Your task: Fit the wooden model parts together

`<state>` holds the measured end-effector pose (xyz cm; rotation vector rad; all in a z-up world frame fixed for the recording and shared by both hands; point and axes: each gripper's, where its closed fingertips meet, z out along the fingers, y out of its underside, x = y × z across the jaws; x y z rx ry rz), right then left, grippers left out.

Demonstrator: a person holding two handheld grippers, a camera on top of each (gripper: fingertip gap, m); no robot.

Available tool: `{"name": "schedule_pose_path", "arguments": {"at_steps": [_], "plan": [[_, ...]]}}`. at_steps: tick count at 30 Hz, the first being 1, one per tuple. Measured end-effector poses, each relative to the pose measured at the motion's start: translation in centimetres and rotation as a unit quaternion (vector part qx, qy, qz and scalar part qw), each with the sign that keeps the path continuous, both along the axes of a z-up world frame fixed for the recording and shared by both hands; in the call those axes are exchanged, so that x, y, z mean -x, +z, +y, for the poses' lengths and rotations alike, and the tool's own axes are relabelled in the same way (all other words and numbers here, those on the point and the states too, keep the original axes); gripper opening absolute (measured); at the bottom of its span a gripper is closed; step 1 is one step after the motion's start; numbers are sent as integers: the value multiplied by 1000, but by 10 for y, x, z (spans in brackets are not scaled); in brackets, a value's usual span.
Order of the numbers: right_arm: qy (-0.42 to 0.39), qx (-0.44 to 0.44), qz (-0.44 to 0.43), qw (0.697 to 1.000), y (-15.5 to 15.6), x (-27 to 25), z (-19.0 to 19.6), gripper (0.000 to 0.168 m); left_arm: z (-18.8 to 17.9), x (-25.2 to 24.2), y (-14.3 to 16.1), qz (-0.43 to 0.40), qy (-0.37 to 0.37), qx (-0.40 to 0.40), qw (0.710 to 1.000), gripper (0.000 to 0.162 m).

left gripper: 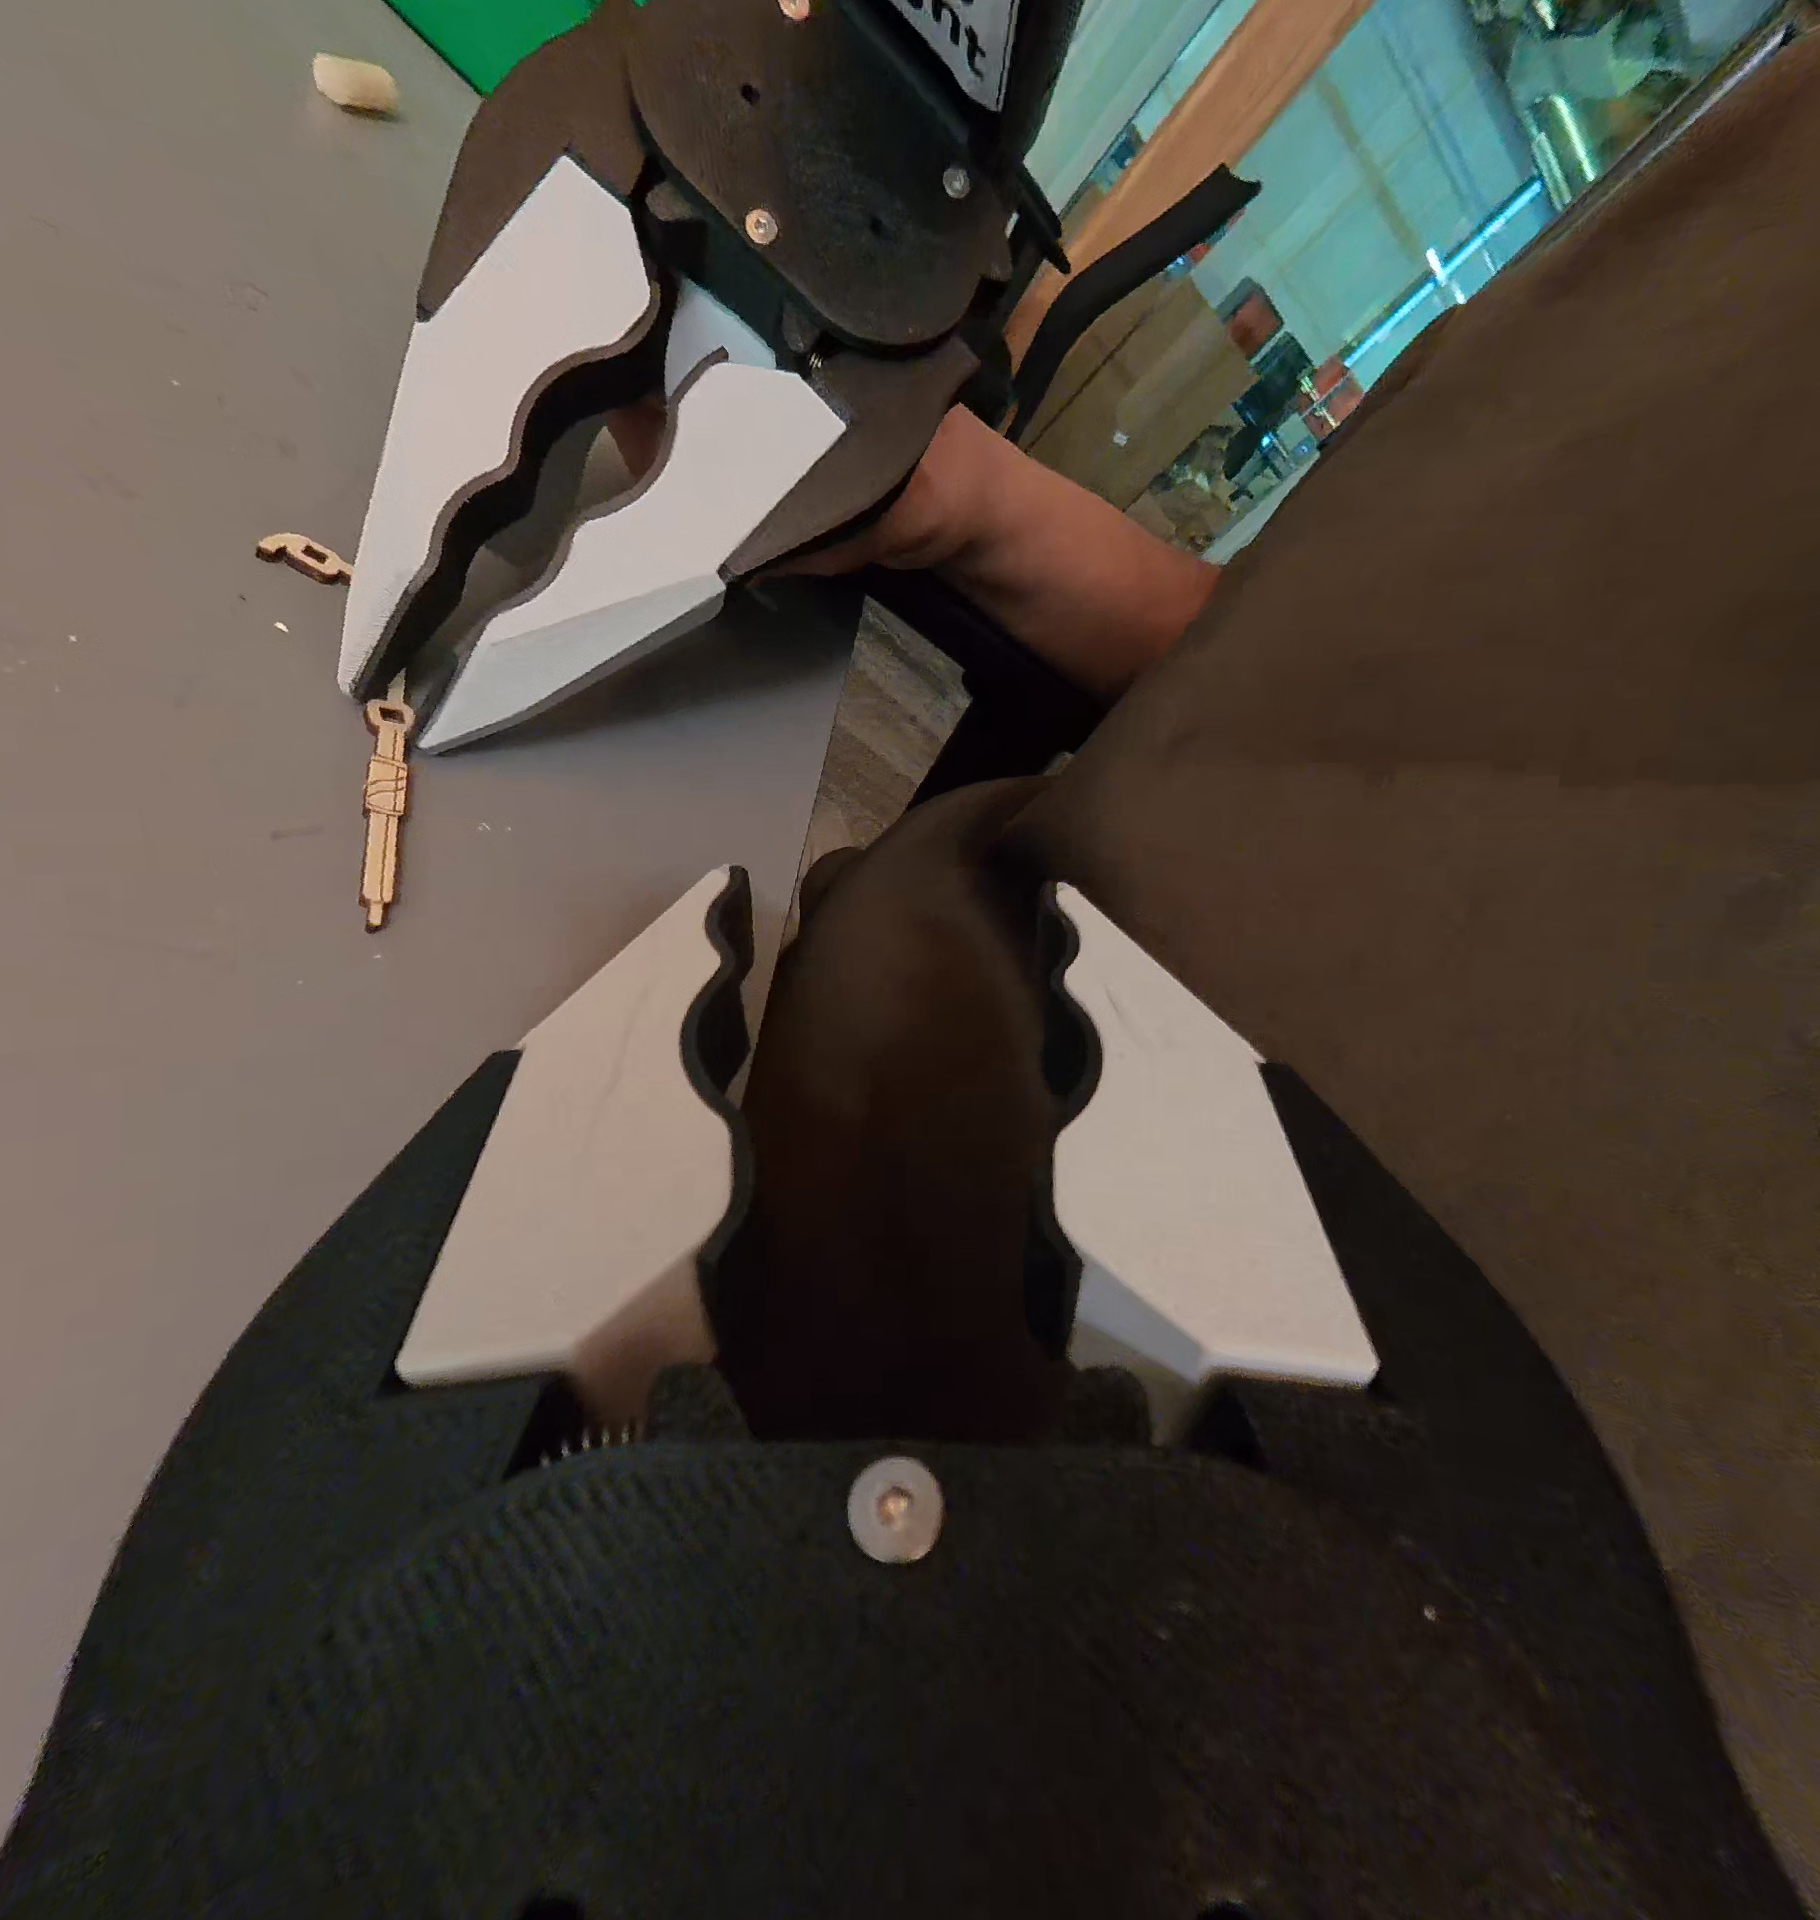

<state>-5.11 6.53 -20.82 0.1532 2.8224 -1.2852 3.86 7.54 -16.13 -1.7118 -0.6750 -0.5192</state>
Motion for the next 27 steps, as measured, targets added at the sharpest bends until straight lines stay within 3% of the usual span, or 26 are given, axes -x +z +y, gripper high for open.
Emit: {"name": "schedule_pose_path", "arguments": {"at_steps": [6, 16, 22, 27], "plan": [[-6, 16, 6, 1000, 5, 2, 1, 16, -4, -2, 9, -27, -14, -31, 999, 47], [-52, 132, -48, 989, 42, 14, 8, 16, -10, 9, 20, -21, 12, -62, 998, 46], [-67, 179, -26, 981, 62, 19, 11, 14, -13, 14, 22, -6, 28, -62, 998, 44], [-60, 167, -21, 984, 58, 15, 10, 14, -17, 21, 26, 14, 50, -66, 996, 31]]}}
